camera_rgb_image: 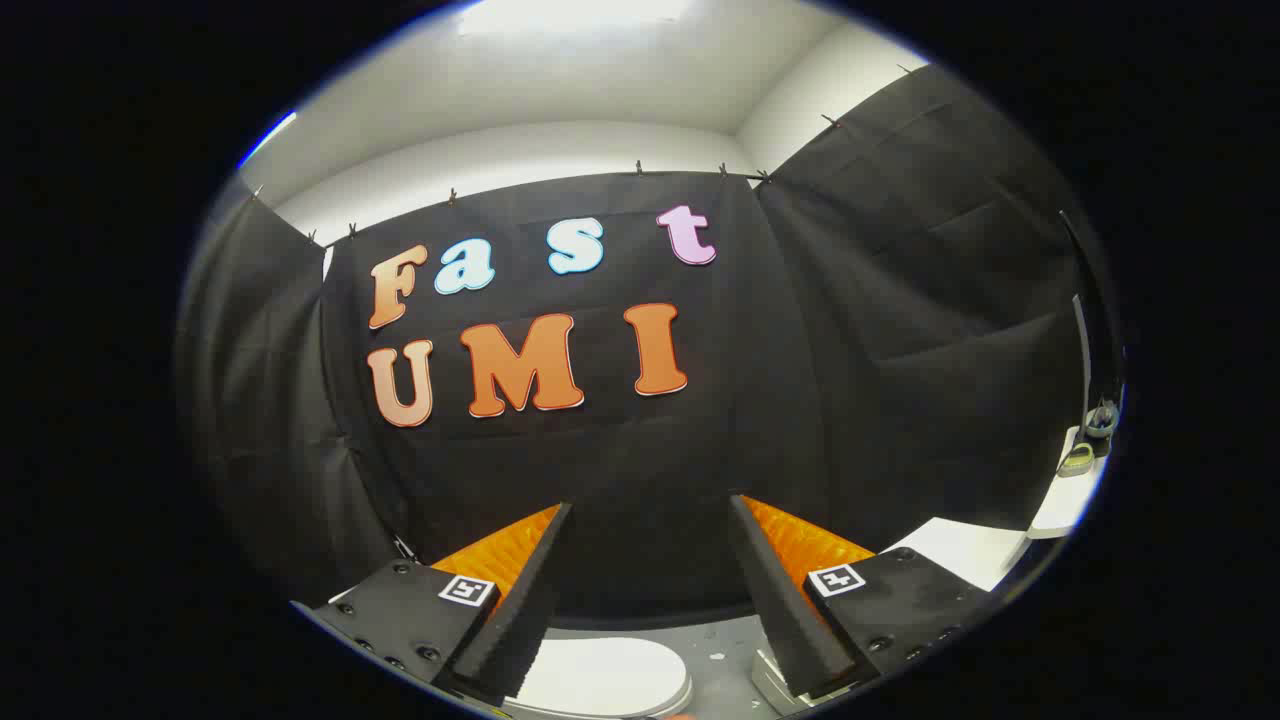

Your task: Open the toilet lid.

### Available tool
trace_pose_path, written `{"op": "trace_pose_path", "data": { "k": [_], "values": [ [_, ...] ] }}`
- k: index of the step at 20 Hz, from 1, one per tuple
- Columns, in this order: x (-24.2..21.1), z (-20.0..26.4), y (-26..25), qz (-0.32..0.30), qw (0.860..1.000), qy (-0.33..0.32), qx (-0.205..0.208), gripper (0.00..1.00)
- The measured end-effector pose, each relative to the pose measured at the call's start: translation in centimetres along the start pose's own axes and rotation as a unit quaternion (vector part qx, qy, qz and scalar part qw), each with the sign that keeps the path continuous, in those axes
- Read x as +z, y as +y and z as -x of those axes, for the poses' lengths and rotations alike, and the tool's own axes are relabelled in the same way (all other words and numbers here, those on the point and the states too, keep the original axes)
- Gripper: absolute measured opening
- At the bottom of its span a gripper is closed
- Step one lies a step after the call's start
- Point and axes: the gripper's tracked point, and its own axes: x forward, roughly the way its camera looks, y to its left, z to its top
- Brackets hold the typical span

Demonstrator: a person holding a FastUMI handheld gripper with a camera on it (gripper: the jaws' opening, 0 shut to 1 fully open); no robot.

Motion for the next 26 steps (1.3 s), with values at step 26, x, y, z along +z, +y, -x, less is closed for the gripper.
{"op": "trace_pose_path", "data": {
  "k": [26],
  "values": [
    [-0.7, 2.6, 0.4, 0.021, 0.999, 0.027, 0.004, 0.98]
  ]
}}
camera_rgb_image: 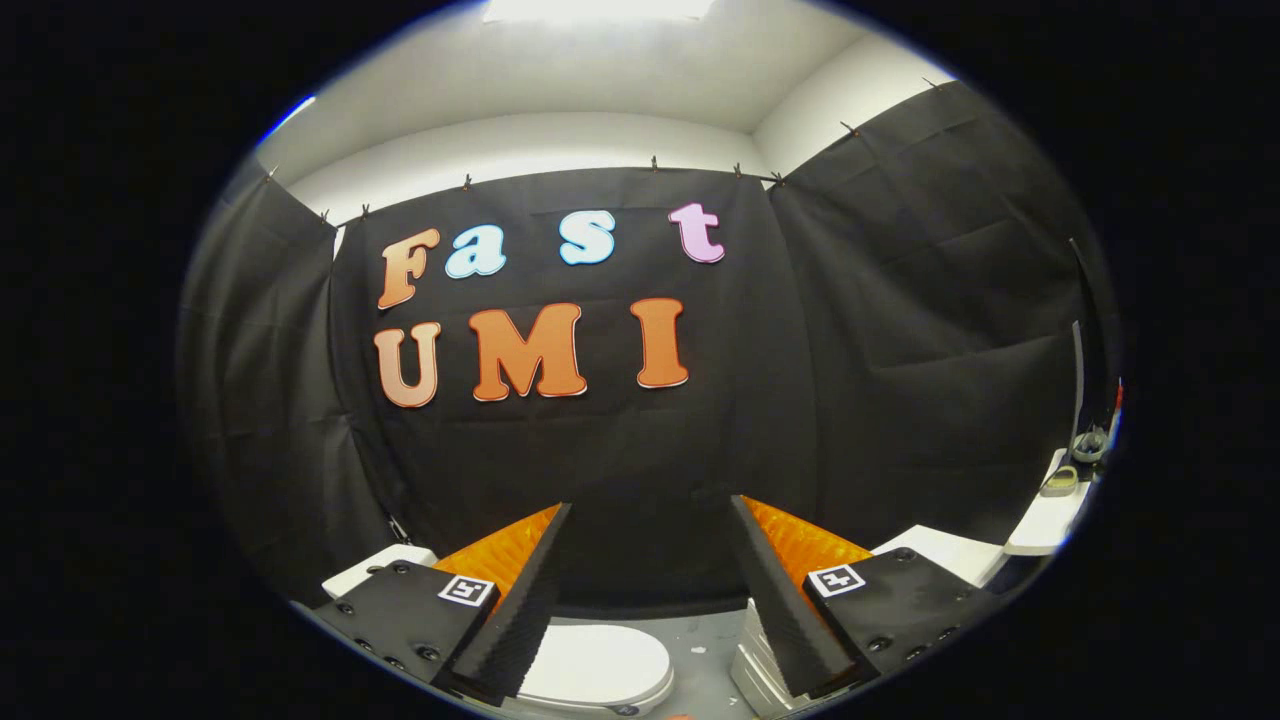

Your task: Open the toilet lid.

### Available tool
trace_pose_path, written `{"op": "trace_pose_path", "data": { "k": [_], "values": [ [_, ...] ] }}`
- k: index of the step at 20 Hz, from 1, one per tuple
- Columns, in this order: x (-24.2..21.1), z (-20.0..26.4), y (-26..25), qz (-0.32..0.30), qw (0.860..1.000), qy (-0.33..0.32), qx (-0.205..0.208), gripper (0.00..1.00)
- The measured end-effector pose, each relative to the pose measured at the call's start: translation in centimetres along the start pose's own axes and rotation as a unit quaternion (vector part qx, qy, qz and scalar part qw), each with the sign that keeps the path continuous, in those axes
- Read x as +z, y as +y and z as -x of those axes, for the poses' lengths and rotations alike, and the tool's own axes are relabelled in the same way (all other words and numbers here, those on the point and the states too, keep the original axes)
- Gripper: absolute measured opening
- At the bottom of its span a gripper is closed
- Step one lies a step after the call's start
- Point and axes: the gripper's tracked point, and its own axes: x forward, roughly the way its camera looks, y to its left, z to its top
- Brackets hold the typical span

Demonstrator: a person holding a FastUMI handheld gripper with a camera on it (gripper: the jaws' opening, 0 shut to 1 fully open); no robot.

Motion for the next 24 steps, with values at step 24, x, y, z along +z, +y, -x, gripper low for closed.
{"op": "trace_pose_path", "data": {
  "k": [24],
  "values": [
    [-36.4, -4.4, -1.2, -0.196, 0.958, 0.206, 0.033, 0.99]
  ]
}}
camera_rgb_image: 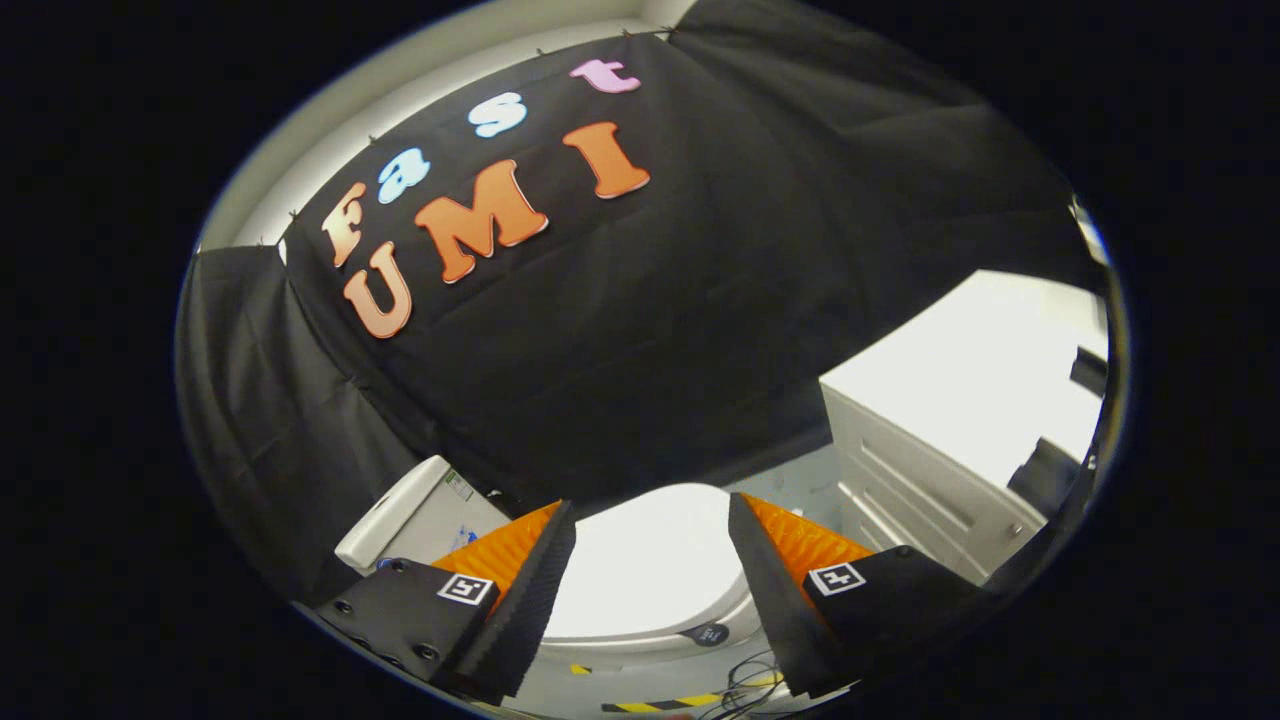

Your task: Open the toilet lid.

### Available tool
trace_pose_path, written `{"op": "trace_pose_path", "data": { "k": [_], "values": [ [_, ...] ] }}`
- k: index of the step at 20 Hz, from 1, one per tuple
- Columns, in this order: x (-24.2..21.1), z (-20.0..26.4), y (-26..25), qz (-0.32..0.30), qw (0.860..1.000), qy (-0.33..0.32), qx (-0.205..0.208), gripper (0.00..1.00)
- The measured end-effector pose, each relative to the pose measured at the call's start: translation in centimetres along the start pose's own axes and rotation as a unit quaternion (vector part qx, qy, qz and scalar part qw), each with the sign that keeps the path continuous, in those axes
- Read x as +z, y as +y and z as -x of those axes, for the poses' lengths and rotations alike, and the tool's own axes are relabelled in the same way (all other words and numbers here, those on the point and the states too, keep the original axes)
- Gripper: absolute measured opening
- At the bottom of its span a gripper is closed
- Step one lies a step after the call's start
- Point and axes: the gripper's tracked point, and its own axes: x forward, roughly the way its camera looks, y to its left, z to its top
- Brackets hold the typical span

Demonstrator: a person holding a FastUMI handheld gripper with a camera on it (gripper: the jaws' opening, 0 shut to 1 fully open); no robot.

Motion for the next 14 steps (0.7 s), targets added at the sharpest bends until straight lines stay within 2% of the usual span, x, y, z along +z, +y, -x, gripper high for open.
{"op": "trace_pose_path", "data": {
  "k": [4, 8, 14],
  "values": [
    [-8.0, -3.3, -4.3, -0.041, 0.996, 0.07, -0.022, 0.98],
    [-16.6, -5.9, -6.9, -0.09, 0.984, 0.149, -0.03, 0.99],
    [-23.4, -9.2, -8.8, -0.174, 0.964, 0.2, -0.03, 0.96]
  ]
}}
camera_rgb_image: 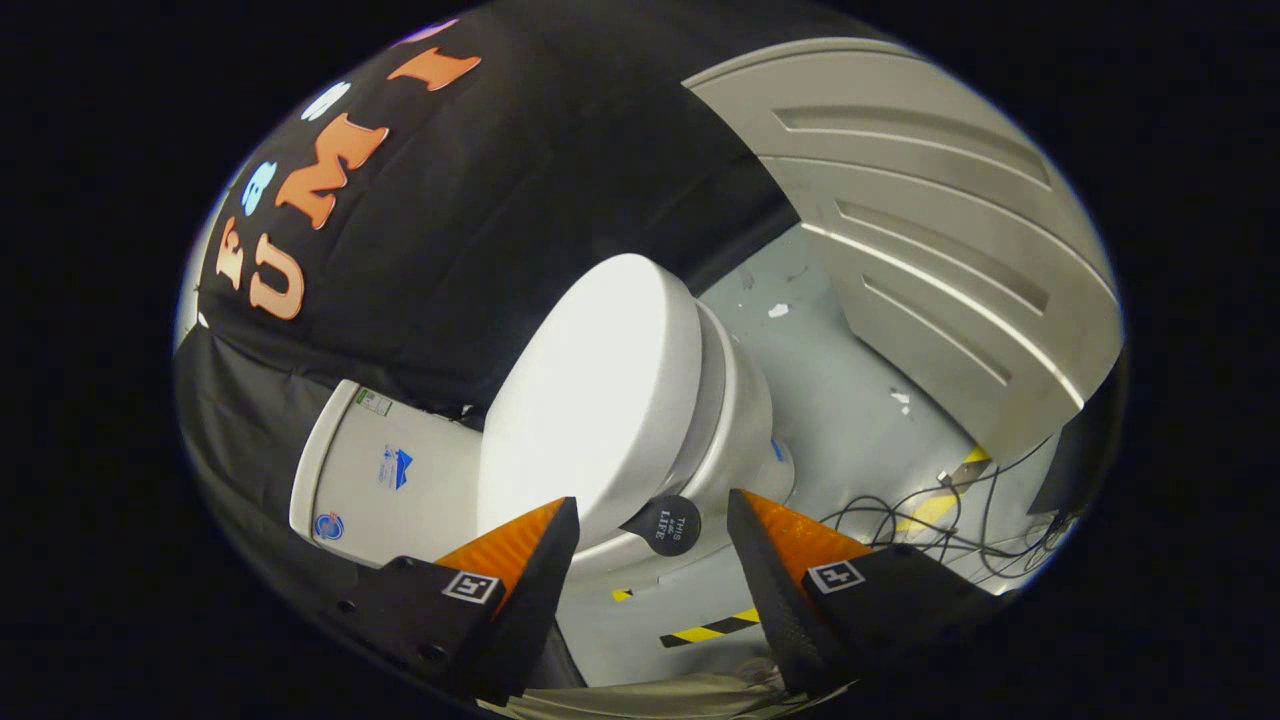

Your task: Open the toilet lid.

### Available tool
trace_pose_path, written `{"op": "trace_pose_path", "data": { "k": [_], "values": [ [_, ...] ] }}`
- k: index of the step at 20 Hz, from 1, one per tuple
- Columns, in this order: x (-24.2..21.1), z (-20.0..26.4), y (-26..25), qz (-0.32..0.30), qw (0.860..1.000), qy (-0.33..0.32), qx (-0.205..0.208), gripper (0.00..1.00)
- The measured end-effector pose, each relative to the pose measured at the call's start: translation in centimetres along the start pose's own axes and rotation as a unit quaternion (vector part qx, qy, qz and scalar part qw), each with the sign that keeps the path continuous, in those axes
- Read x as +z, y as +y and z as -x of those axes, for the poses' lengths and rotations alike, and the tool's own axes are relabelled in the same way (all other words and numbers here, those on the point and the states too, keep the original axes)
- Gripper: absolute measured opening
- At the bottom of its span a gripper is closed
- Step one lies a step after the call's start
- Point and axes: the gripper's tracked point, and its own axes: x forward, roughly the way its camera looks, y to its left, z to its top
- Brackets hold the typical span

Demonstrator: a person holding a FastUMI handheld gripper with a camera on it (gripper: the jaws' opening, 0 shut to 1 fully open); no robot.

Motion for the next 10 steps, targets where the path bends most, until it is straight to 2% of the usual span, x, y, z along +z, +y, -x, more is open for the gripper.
{"op": "trace_pose_path", "data": {
  "k": [3, 8, 10],
  "values": [
    [-0.9, -1.6, -1.1, -0.036, 0.999, 0.017, 0.009, 0.94],
    [-2.9, -3.3, -1.0, -0.096, 0.992, 0.056, 0.053, 0.79],
    [-3.7, -3.8, -0.9, -0.107, 0.99, 0.068, 0.068, 0.68]
  ]
}}
